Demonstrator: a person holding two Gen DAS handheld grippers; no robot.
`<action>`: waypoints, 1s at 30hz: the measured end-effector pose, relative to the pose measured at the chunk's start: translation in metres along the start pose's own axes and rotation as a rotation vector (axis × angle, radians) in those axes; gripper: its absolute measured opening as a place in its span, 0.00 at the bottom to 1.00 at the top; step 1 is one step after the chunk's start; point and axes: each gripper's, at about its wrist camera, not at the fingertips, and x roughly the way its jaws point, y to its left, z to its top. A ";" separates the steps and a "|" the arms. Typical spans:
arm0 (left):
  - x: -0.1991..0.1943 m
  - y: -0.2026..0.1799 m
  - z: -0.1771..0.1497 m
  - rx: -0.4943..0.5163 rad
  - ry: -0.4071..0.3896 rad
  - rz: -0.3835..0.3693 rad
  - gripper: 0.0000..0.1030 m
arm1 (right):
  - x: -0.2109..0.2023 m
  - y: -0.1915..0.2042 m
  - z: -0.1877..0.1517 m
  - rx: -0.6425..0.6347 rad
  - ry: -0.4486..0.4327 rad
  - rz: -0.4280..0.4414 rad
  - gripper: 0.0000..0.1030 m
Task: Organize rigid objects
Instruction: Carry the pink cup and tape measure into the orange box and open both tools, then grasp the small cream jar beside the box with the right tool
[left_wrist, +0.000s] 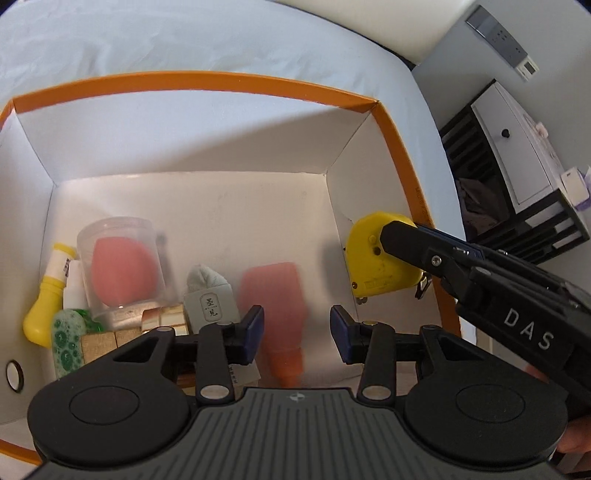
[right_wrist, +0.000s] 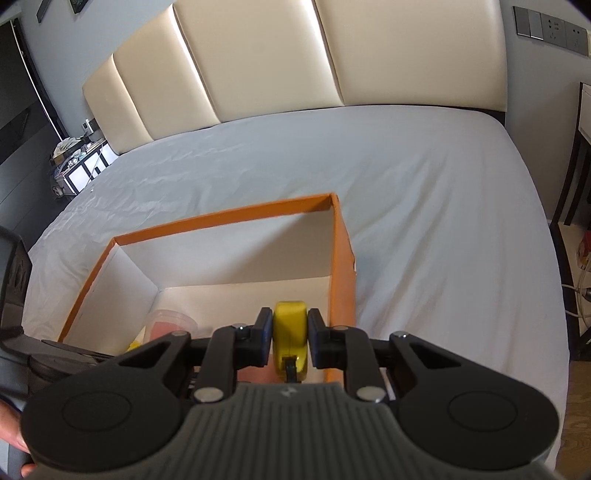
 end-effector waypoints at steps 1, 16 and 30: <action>-0.002 0.000 -0.001 0.005 -0.008 -0.001 0.48 | 0.001 0.000 0.001 -0.001 0.003 0.000 0.18; -0.040 0.009 -0.015 0.021 -0.192 0.071 0.48 | 0.021 0.038 -0.016 -0.208 0.080 -0.077 0.18; -0.045 0.004 -0.030 0.066 -0.218 0.084 0.50 | 0.033 0.052 -0.027 -0.366 0.073 -0.141 0.16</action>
